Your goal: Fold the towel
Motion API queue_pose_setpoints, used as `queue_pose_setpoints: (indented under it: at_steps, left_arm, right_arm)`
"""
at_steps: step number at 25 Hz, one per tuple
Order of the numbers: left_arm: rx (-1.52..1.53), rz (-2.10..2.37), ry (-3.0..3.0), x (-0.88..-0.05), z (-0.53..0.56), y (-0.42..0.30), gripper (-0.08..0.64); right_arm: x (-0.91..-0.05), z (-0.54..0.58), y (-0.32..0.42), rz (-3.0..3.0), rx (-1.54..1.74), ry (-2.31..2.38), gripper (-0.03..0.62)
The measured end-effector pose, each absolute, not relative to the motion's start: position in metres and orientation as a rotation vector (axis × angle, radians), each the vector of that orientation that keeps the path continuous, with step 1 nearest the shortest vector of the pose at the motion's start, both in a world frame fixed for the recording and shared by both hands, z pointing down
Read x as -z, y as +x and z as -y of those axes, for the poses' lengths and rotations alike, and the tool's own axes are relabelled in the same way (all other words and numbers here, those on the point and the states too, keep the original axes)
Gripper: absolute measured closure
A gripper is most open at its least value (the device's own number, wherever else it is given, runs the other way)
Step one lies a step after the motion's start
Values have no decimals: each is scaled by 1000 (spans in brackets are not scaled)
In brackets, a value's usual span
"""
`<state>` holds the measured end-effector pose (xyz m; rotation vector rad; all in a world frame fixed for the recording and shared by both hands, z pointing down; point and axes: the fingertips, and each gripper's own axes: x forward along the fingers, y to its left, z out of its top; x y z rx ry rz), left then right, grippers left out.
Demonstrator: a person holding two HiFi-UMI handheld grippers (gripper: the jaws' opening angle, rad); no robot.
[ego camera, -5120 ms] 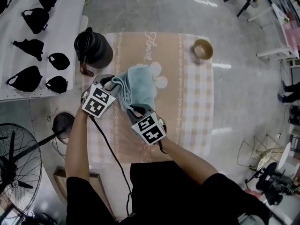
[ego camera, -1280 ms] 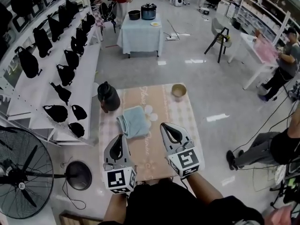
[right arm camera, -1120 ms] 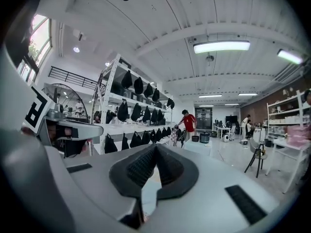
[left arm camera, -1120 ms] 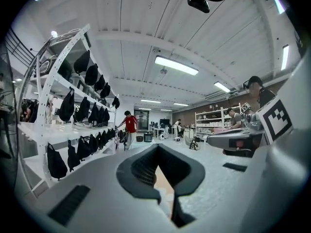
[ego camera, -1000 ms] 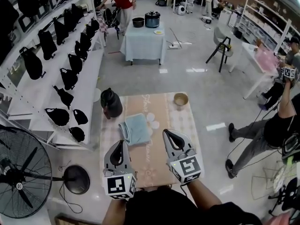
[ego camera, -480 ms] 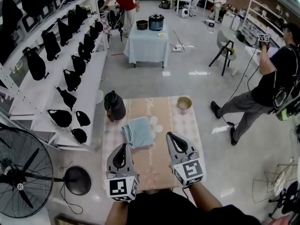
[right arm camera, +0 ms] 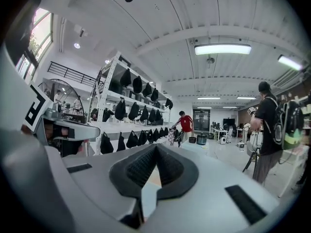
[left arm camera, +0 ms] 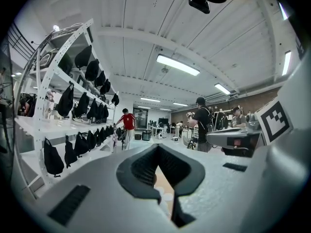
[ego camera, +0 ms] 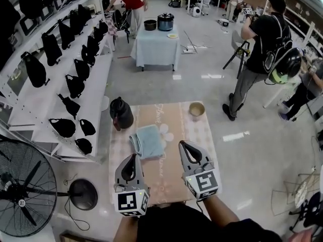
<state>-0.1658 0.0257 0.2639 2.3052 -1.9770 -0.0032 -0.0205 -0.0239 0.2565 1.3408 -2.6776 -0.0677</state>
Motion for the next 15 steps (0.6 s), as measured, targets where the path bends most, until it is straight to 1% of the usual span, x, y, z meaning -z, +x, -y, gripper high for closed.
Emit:
queue_pose_setpoints:
  at_steps: [15]
  left_arm:
    - [-5, 1965, 2294, -267, -29, -162, 557]
  right_arm:
    - [-259, 23, -5, 2660, 54, 1362, 589]
